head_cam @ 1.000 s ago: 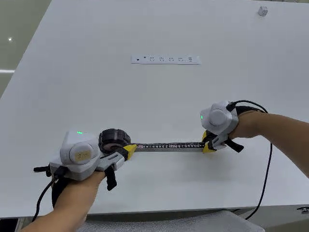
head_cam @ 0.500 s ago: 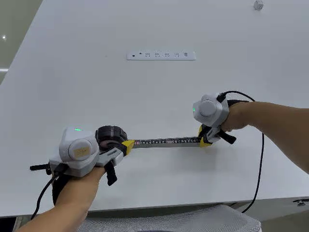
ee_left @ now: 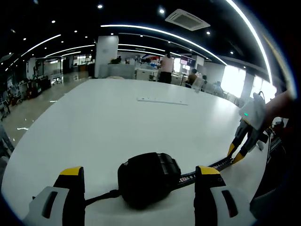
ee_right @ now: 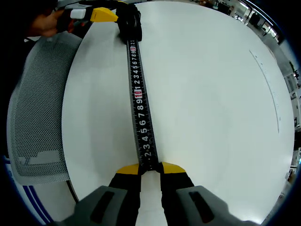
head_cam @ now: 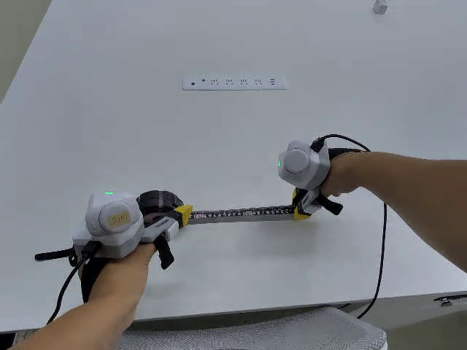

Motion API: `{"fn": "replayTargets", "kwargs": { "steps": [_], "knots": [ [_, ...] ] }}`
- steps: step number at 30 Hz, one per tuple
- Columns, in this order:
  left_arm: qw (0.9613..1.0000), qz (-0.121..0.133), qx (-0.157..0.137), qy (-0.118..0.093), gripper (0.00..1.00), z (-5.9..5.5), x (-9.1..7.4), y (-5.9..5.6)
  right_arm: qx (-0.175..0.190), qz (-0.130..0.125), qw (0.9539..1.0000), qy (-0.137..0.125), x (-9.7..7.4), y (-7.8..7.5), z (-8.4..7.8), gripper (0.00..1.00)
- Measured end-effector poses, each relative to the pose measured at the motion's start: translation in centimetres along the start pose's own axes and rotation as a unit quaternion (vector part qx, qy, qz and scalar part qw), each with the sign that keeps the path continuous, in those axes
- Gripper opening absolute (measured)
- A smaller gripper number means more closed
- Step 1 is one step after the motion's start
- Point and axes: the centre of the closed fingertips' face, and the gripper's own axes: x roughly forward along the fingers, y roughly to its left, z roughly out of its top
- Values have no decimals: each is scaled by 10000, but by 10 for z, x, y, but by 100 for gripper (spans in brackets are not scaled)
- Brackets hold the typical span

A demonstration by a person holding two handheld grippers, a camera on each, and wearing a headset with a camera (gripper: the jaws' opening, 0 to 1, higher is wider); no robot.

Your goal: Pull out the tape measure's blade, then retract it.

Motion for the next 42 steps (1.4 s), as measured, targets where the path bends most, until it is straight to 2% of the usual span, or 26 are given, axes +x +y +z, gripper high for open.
{"fn": "replayTargets", "kwargs": {
  "steps": [6,13,20,23,28,29,30,31,32,37,42],
  "knots": [
    [9998,-11,-3,177,90,-8,7,-5,205,-27,9998,0,-1,-1,0,15],
    [9997,-102,7,241,85,-9,11,-13,219,-46,9997,102,-1,-1,1,15],
    [9994,-53,-7,332,80,-10,16,-11,252,-18,9996,144,-1,0,2,15],
    [9992,-73,44,397,78,-13,19,-12,257,-12,9995,166,-1,-1,2,15],
    [9990,-99,123,408,76,-10,20,-16,277,-23,9995,176,-1,-1,1,15],
    [9988,-114,131,457,73,-11,21,-17,279,-27,9995,175,-1,-2,1,15],
    [9983,-112,111,567,65,-14,21,-17,283,-30,9994,175,-1,-2,1,15],
    [9979,-142,-5,630,62,-16,22,-19,295,-35,9994,181,-1,-2,1,15],
    [9981,-126,65,598,61,-15,23,-17,305,-39,9994,184,-1,-2,1,15],
    [9979,-143,26,631,61,-16,23,-17,343,-59,9992,188,0,-2,0,15],
    [9967,-128,53,798,60,-17,25,-16,391,-66,9991,143,-1,-2,1,15]
  ]
}}
